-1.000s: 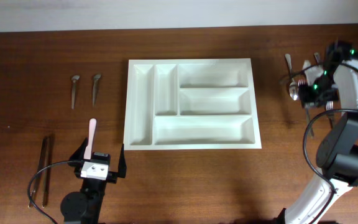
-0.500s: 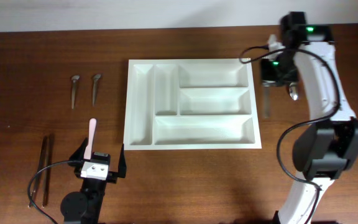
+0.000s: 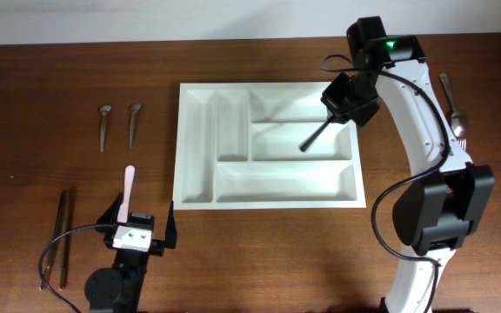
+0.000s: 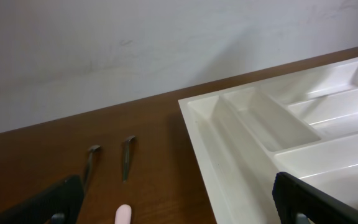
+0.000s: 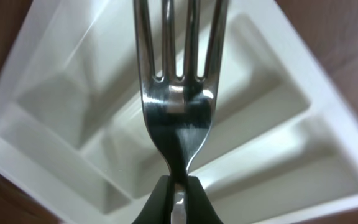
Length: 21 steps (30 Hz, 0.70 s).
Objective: Pack container
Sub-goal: 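Lift the fork and carry it into the tray's right compartment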
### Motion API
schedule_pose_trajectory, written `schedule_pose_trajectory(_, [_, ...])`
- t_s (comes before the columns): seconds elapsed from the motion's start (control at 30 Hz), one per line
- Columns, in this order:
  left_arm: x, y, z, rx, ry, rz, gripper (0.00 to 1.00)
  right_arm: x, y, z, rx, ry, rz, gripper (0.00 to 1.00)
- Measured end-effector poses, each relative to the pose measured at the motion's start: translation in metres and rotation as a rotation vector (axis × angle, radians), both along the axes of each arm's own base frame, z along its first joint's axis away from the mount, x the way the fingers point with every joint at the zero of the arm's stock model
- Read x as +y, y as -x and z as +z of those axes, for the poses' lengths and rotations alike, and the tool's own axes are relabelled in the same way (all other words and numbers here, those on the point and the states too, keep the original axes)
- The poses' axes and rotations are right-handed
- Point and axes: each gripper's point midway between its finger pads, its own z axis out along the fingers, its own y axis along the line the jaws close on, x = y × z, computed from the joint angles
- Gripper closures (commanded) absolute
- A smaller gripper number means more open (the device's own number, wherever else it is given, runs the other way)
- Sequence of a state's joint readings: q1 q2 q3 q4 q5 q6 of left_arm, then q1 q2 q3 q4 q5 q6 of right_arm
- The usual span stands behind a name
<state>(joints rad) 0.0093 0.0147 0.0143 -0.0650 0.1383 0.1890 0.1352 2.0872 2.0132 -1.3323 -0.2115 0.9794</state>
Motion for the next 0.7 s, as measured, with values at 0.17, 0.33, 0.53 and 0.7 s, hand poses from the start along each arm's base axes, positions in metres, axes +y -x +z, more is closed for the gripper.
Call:
schedule_pose_trajectory(0.17, [0.000,0.000,0.000,0.000,0.000,0.000,0.01,0.012,-0.006,0.001,0.041,-0.056,-0.281,0.96])
schedule_pose_trajectory(0.33, [0.000,0.000,0.000,0.000,0.000,0.000,0.01,0.023,0.001,-0.006,0.105,-0.061,-0.462,0.88])
schedule_pose_trajectory(0.53, [0.000,0.000,0.000,0.000,0.000,0.000,0.01,0.029,0.011,-0.032,0.169,-0.036,-0.607,0.88])
schedule_pose_trajectory(0.7, [0.000,0.000,0.000,0.000,0.000,0.000,0.01,0.025,0.009,-0.060,0.165,-0.029,-0.666,0.89])
